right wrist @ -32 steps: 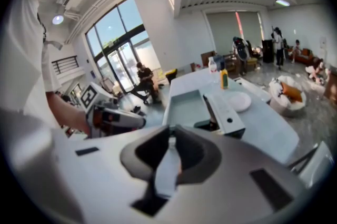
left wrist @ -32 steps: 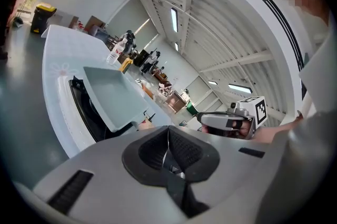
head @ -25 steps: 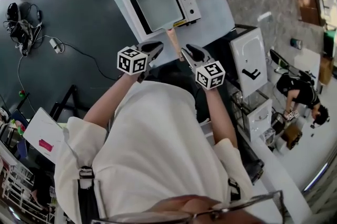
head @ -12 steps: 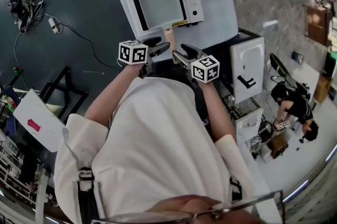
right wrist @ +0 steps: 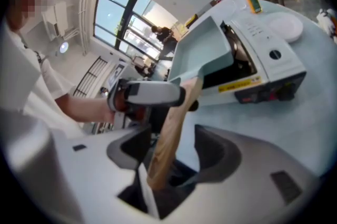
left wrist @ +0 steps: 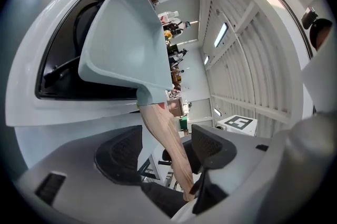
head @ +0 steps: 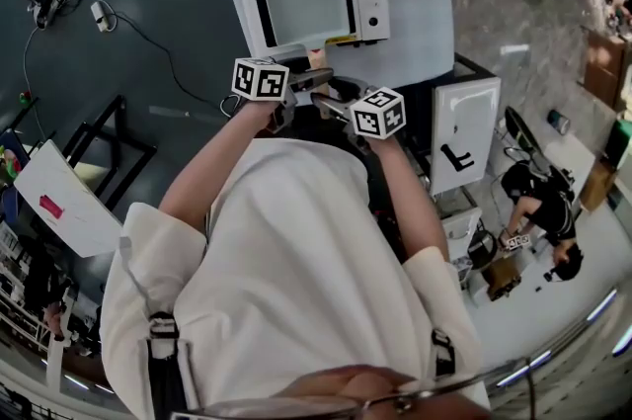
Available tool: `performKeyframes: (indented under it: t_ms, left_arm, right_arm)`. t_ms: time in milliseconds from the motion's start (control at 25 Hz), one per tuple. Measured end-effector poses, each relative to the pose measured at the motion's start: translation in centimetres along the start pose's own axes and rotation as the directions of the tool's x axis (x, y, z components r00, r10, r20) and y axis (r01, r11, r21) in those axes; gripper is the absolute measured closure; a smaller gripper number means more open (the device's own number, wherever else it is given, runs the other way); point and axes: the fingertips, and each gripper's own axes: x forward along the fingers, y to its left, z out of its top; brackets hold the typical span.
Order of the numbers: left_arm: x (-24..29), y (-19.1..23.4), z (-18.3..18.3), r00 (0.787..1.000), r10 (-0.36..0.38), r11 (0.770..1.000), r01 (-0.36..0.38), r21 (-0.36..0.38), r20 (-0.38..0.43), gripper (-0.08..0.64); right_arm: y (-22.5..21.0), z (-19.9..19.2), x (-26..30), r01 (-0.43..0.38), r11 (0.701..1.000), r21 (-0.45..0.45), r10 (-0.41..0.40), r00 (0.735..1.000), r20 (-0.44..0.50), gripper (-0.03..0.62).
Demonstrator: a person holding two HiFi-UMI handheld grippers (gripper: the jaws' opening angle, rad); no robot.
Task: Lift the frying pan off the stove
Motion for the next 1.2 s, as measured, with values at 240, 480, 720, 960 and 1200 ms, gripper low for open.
performKeyframes:
  t_ms: [240, 480, 720, 960, 1200]
  left_arm:
    - [1.7, 0.0, 0.4, 0.997, -0.083, 0.996, 0.083, -0.041, -0.002, 0.255]
    - [2.6, 0.1, -0.1, 0.993, -0.112, 0.994, 0.112, -0.016, -0.036, 0.273]
    - [2.8, -0.8, -0.1, 0.986, -0.166, 0.985, 0.166, -0.047, -0.008, 0.391]
    - [2.6, -0.9, 0.2, 0.986, -0.161, 0.987, 0.162, -0.021, 0.039, 0.391]
    - [2.3, -1.9, 0.7, 0.983, -0.167, 0.986, 0.167, 0.011, 0.081, 0.392]
  right_arm:
    - [0.7, -0.2, 1.5, -0.106, 0.994, 0.010, 0.106, 0.992, -0.064, 0.336]
    - [1.0, -0.7, 2.1, -0.179, 0.983, 0.027, 0.181, 0.978, -0.100, 0.428]
    - [1.1, -0.7, 1.9, -0.234, 0.972, 0.019, 0.235, 0.968, -0.093, 0.433]
    - [1.6, -0.4, 1.6, -0.274, 0.962, -0.011, 0.272, 0.958, -0.088, 0.430]
    - [1.9, -0.2, 1.1, -0.279, 0.958, -0.072, 0.270, 0.957, -0.110, 0.429]
